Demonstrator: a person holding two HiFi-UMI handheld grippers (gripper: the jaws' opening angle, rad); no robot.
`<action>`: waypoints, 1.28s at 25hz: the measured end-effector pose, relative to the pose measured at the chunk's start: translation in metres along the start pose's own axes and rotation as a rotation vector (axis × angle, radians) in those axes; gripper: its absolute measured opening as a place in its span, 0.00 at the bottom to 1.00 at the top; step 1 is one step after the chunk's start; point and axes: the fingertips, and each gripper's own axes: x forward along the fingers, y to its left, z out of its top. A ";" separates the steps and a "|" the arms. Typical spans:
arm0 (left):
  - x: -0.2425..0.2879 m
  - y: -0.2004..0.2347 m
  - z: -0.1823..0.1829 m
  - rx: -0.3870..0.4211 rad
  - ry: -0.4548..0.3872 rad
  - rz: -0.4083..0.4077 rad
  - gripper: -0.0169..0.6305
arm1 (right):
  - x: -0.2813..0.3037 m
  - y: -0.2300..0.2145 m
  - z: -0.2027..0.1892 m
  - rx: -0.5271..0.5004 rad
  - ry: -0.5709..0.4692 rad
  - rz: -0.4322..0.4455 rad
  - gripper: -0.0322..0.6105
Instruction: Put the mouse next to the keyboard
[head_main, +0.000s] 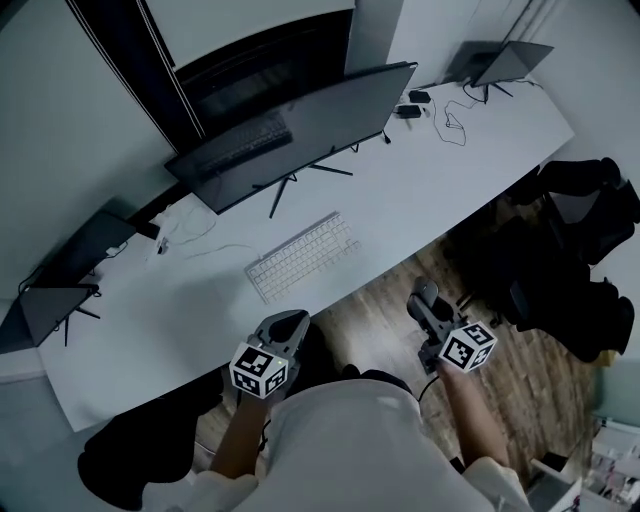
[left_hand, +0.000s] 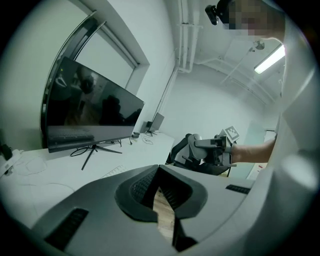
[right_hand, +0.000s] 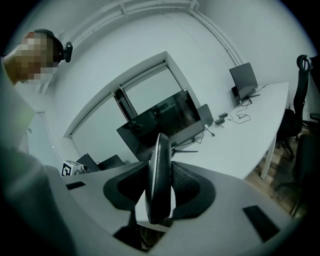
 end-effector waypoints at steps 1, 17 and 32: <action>0.002 0.004 0.002 0.000 0.003 -0.010 0.05 | 0.004 0.001 0.002 0.000 0.001 -0.007 0.29; 0.015 0.045 0.007 -0.028 0.018 -0.080 0.05 | 0.068 0.016 0.009 0.016 0.048 0.007 0.29; 0.035 0.053 0.003 -0.091 0.000 -0.012 0.05 | 0.113 -0.008 0.016 -0.022 0.180 0.064 0.29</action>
